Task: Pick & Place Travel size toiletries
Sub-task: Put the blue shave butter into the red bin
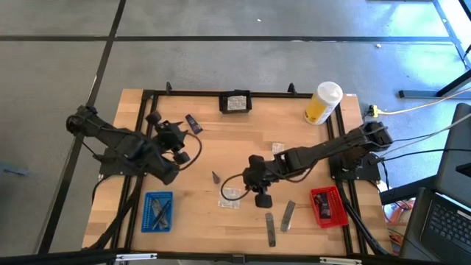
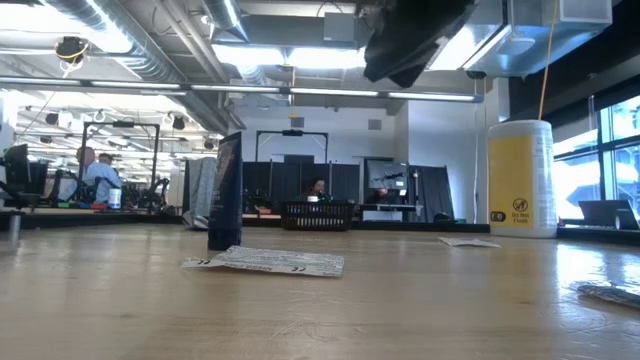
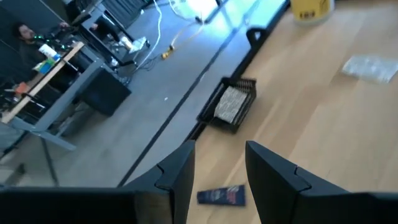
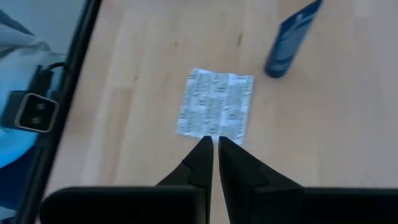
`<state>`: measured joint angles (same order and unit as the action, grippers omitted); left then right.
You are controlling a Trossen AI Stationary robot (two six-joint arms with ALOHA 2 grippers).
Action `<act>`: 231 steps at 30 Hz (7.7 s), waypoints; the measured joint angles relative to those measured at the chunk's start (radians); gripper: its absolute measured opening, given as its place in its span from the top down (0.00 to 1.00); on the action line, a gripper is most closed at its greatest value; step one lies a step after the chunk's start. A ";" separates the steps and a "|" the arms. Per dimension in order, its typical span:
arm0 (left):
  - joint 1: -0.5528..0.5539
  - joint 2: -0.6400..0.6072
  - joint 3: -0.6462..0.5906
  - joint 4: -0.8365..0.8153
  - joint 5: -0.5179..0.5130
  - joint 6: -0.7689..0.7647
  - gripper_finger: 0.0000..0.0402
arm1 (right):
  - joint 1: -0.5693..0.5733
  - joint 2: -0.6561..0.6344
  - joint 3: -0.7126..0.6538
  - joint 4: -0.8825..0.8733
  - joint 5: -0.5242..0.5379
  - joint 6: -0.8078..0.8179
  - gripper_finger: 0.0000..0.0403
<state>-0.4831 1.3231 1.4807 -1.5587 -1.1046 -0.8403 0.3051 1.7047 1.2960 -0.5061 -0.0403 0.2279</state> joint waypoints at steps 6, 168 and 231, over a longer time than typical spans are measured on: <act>0.105 0.000 0.000 0.118 0.101 0.241 0.66 | 0.062 -0.012 -0.001 0.002 0.039 0.073 0.95; 0.360 0.155 -0.402 1.356 1.072 1.079 0.86 | 0.087 -0.117 0.000 0.026 0.579 0.075 0.99; 0.621 -0.022 -0.660 1.505 1.124 0.966 0.59 | 0.900 -1.016 -0.813 0.245 0.809 0.543 1.00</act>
<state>0.1383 1.3014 0.8211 -0.0541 0.0189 0.1257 1.2048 0.6884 0.4831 -0.2615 0.7688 0.7713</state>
